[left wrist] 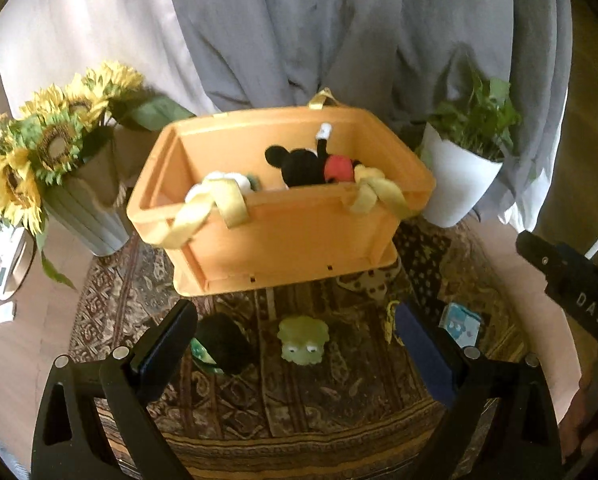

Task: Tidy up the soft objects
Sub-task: 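Withdraw both tools from the crate toward the frog and blue card, then grasp the green rubber frog with the left tool while the right tool grasps the blue card, then carry the frog and blue card over the orange crate with both tools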

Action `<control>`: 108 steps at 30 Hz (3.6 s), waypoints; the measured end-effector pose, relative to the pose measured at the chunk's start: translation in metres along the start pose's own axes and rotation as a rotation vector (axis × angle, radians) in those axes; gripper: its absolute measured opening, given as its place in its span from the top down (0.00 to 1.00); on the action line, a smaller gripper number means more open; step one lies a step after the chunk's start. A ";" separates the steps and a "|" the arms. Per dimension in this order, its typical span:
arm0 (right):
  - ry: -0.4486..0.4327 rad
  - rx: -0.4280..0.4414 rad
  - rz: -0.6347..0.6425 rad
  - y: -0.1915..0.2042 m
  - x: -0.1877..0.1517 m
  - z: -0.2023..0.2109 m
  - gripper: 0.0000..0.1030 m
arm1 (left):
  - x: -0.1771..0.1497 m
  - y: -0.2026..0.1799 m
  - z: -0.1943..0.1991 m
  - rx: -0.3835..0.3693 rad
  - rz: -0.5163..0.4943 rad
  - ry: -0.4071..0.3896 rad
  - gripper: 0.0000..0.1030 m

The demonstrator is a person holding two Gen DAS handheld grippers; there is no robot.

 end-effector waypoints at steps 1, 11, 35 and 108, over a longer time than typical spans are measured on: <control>0.001 -0.006 -0.013 -0.003 -0.003 0.000 0.32 | -0.003 0.000 -0.001 0.004 -0.004 -0.003 0.02; 0.093 0.006 -0.100 -0.013 -0.049 -0.022 0.32 | -0.032 -0.001 -0.026 0.035 -0.026 0.044 0.06; 0.292 -0.002 -0.200 -0.012 -0.095 -0.089 0.33 | -0.059 0.000 -0.097 0.059 -0.057 0.150 0.17; -0.018 0.324 0.135 0.105 -0.018 -0.005 0.41 | 0.010 0.039 0.023 0.079 0.032 -0.176 0.56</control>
Point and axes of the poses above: each gripper's, at about its wrist camera, not at the fingertips, and z roughly against the way its jaws point, y to its left, x to its top, the point moved 10 cm from there along -z, roughly the way its jaws point, and after that the axes turned 2 degrees about z, right-handed, at the moved point
